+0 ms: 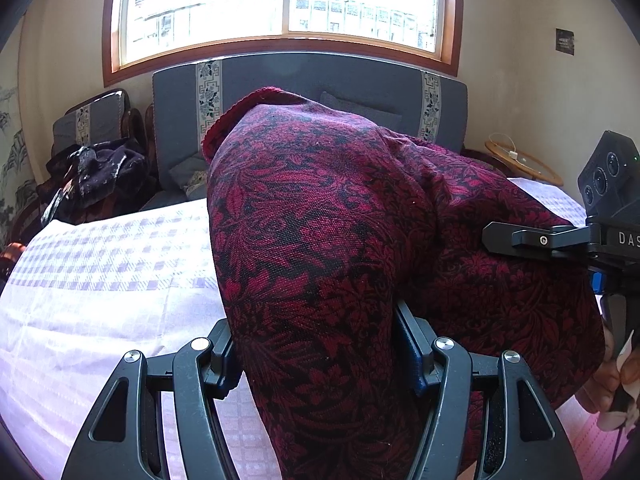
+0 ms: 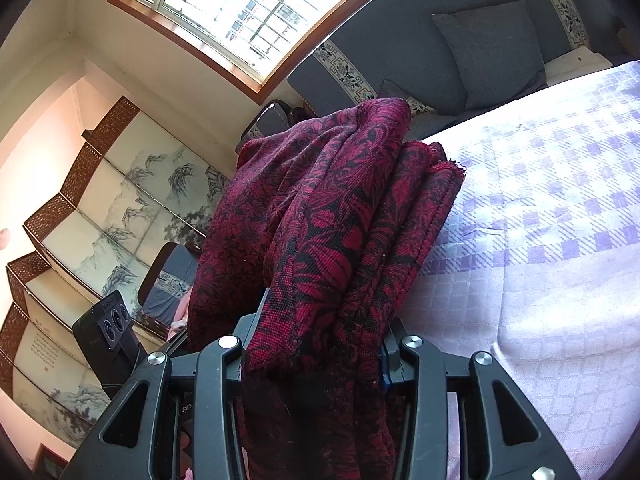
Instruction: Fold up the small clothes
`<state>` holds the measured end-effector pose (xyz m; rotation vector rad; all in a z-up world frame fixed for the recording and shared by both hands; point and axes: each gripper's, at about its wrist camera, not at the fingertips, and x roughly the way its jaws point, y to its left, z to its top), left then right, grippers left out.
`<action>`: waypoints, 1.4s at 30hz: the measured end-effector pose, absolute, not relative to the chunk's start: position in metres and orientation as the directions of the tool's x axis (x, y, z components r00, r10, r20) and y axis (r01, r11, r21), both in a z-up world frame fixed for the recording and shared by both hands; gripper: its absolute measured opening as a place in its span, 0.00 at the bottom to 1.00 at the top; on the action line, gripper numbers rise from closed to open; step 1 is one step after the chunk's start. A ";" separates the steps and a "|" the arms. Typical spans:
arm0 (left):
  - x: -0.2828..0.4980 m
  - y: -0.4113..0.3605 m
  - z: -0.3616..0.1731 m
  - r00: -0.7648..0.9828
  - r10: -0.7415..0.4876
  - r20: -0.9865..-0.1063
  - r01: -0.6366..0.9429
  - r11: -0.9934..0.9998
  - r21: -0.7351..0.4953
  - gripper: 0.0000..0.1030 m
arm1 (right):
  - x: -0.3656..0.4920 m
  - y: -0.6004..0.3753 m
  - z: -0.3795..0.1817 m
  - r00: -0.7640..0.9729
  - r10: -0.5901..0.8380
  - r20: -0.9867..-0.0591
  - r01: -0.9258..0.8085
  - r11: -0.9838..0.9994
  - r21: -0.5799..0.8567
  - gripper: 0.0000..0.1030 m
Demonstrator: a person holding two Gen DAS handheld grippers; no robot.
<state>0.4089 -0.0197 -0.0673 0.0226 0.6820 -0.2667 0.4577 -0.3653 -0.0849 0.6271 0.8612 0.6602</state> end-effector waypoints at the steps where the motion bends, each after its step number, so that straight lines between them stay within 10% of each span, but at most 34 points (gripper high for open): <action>1: 0.410 -0.019 -0.068 0.743 -0.237 -0.626 0.252 0.966 -0.066 0.62 | 0.458 -0.365 -0.086 0.485 0.735 -0.475 -0.262 0.640 0.723 0.37; 29: 0.414 -0.016 -0.074 0.756 -0.213 -0.619 0.234 0.971 -0.049 0.69 | 0.455 -0.338 -0.090 0.532 0.586 -0.611 -0.262 0.800 0.539 0.39; 34: 0.412 -0.013 -0.073 0.783 -0.128 -0.608 0.156 0.988 -0.007 0.91 | 0.454 -0.327 -0.088 0.560 0.526 -0.640 -0.255 0.845 0.471 0.52; 37: 0.411 -0.007 -0.072 0.793 -0.117 -0.598 0.137 0.990 -0.012 0.93 | 0.453 -0.326 -0.087 0.577 0.489 -0.654 -0.229 0.865 0.446 0.69; 42: 0.391 -0.004 -0.067 0.828 -0.062 -0.557 0.098 0.995 0.034 0.94 | 0.422 -0.334 -0.068 0.678 0.435 -0.593 -0.206 0.887 0.414 0.69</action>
